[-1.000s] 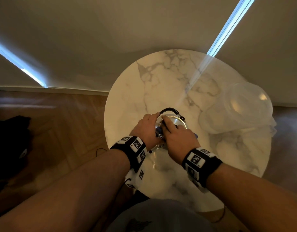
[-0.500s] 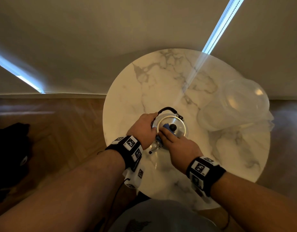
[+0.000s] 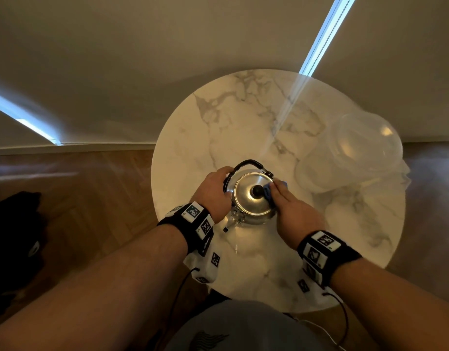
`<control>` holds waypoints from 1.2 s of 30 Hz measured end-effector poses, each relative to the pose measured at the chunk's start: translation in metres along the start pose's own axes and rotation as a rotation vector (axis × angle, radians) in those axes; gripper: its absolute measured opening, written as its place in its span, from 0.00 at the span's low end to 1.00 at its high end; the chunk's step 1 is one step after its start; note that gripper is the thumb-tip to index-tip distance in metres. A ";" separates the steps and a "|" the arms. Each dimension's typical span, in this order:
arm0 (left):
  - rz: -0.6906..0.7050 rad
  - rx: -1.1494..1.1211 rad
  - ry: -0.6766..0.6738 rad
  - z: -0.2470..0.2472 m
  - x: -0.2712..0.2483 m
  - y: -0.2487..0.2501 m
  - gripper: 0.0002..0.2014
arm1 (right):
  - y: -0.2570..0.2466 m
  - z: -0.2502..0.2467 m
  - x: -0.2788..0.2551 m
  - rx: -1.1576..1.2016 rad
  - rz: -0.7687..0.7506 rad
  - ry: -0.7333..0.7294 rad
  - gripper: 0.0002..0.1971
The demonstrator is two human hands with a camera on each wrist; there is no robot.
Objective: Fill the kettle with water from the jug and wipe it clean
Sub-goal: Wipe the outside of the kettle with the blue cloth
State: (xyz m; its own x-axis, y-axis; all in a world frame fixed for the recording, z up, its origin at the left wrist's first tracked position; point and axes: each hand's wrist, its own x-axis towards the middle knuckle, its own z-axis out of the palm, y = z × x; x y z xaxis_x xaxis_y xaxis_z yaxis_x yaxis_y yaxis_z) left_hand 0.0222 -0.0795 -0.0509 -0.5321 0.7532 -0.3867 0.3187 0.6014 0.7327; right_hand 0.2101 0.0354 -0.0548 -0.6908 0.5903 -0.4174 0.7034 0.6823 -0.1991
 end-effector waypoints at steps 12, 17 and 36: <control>0.028 -0.117 0.024 0.007 -0.011 0.030 0.14 | -0.005 0.001 0.004 0.042 0.009 -0.009 0.44; -0.085 -0.181 -0.001 0.014 -0.016 0.053 0.09 | 0.021 0.002 0.004 0.128 -0.043 0.017 0.34; -0.364 -0.710 0.200 0.073 -0.069 0.073 0.07 | 0.086 0.019 -0.005 0.806 -0.160 -0.018 0.24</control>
State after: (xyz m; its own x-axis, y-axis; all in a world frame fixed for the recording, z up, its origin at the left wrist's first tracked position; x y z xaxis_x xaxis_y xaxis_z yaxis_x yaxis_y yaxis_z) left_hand 0.1388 -0.0680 -0.0117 -0.6576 0.4413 -0.6106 -0.4370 0.4368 0.7863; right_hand 0.2777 0.0830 -0.0867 -0.7952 0.5002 -0.3428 0.5055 0.2344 -0.8304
